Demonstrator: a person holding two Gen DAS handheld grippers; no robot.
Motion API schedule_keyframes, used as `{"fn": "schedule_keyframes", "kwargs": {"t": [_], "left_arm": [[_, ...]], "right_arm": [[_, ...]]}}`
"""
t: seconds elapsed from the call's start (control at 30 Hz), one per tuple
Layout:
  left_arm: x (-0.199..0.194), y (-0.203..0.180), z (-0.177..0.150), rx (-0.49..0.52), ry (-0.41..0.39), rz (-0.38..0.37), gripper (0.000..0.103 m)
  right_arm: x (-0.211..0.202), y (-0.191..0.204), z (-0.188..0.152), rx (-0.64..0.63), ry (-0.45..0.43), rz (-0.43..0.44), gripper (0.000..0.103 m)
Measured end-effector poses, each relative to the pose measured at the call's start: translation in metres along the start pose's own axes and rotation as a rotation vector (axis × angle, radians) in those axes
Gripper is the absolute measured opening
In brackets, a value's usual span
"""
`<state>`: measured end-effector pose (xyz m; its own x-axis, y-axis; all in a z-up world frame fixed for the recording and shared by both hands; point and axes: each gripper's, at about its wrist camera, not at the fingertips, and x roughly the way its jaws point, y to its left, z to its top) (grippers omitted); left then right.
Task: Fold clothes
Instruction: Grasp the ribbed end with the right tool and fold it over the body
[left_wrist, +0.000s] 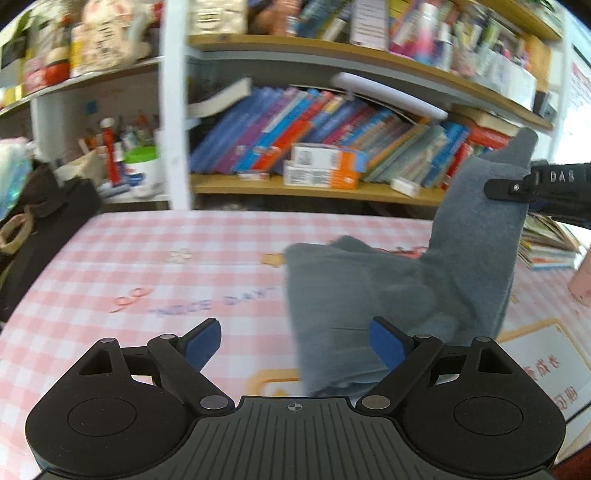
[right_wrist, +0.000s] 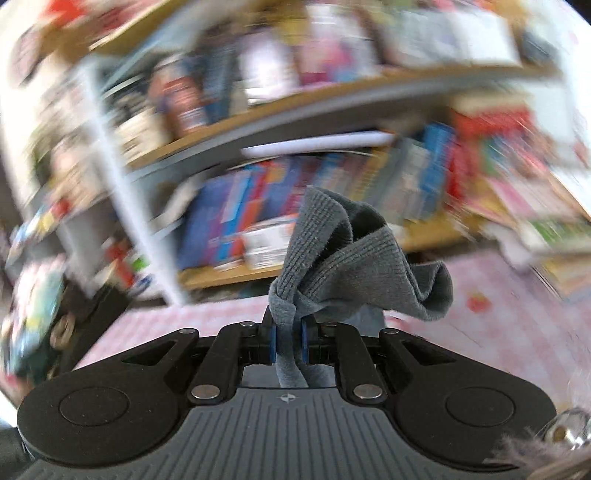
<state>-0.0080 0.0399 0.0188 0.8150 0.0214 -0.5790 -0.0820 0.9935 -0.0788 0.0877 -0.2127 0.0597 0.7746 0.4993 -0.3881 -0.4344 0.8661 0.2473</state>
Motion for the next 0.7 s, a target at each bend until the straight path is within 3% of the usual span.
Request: {"fn": "schedule_keyframes", "kwargs": {"t": [0.13,0.2,0.27,0.4,0.47,0.6,0.7], "left_arm": [[-0.005,0.021,0.000,-0.024,-0.012,0.010,0.089],[-0.006,0.029,0.000,-0.031,-0.017,0.010,0.089],[-0.007,0.036,0.001,-0.039,-0.022,0.009,0.089],[-0.007,0.047,0.003,-0.046,-0.031,-0.006,0.089],[0.000,0.040,0.007,-0.033,-0.032,-0.051,0.089],[0.015,0.026,0.017,-0.007,-0.034,-0.140,0.089],[0.031,0.015,0.026,-0.016,-0.016,-0.192,0.089]], "right_arm": [[0.024,0.058,-0.022,-0.220,0.100,0.089,0.012],[0.041,0.078,-0.039,-0.305,0.201,0.131,0.022],[0.052,0.086,-0.051,-0.304,0.288,0.162,0.037],[0.043,0.073,-0.048,-0.151,0.273,0.254,0.061],[0.032,0.059,-0.042,-0.083,0.233,0.266,0.066],[0.015,0.022,-0.036,0.050,0.187,0.161,0.071],[0.011,-0.010,-0.043,0.170,0.209,0.038,0.072]]}}
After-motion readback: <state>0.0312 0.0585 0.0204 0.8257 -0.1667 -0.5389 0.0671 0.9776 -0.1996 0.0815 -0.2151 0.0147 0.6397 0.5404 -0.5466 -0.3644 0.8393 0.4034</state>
